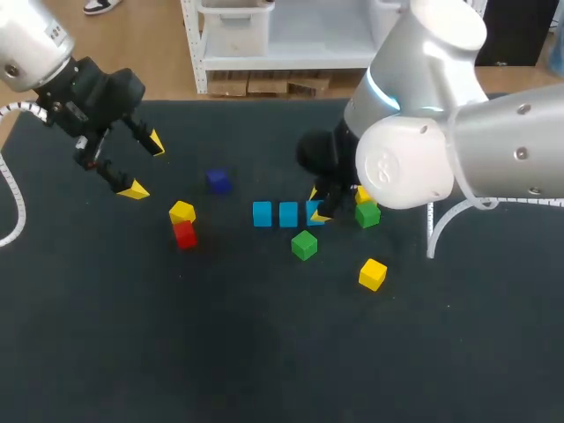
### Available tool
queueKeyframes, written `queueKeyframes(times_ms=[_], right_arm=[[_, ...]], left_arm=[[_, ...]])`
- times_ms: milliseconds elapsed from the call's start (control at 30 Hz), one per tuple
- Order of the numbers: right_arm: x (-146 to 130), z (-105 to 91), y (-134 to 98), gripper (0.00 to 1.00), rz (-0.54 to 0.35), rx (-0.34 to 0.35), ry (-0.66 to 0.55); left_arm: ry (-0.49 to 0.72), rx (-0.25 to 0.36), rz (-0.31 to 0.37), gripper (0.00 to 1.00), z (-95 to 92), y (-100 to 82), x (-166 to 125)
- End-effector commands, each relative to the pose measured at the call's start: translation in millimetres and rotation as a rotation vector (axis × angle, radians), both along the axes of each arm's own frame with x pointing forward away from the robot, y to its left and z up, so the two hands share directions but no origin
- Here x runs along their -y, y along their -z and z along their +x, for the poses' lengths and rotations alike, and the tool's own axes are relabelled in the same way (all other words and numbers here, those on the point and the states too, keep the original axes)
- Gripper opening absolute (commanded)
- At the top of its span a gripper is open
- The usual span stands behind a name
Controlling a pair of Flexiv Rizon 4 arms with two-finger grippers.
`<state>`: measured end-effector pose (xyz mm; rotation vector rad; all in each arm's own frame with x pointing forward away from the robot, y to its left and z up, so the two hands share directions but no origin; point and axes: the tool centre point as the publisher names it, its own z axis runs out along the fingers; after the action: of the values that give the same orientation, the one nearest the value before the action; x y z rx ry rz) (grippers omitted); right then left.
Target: Place the blue cubes, place green cubes on the blue cubes, place the yellow cubes on the green cubes, then place the red cubes on the yellow cubes, and place purple cube on the red cubes.
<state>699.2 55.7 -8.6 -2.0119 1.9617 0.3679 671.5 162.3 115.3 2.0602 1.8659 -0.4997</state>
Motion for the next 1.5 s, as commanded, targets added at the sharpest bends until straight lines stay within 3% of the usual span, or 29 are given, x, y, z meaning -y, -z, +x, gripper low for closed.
queueKeyframes(times_ms=[33,67,233,333,667,1033,1333,1500], right_arm=[[1,-0.4,0,0.18,0.000,0.001,0.001],[1,-0.3,0,0.20,0.000,0.000,0.001],[1,-0.1,0,0.56,-0.002,-0.004,-0.003],[1,0.0,0,1.00,-0.003,-0.007,-0.005],[4,1.5,-5,1.00,-0.006,-0.007,0.001],[25,7.4,-40,1.00,0.016,-0.030,-0.016],[41,10.4,-44,1.00,0.014,-0.150,-0.081],[41,10.4,-44,1.00,0.014,-0.150,-0.081]], left_arm=[[0.003,-0.001,-0.002,1.00,1.3,0.8,-1],[0.003,-0.001,-0.002,1.00,1.3,0.8,-1],[0.003,-0.001,-0.002,1.00,1.3,0.8,-1],[0.003,-0.001,-0.002,1.00,1.3,0.8,-1],[0.003,-0.001,-0.002,1.00,1.3,0.8,-1],[0.003,-0.001,-0.002,1.00,1.3,0.8,-1],[0.003,-0.001,-0.002,1.00,1.3,0.8,-1],[0.003,-0.001,-0.002,1.00,1.3,0.8,-1]])
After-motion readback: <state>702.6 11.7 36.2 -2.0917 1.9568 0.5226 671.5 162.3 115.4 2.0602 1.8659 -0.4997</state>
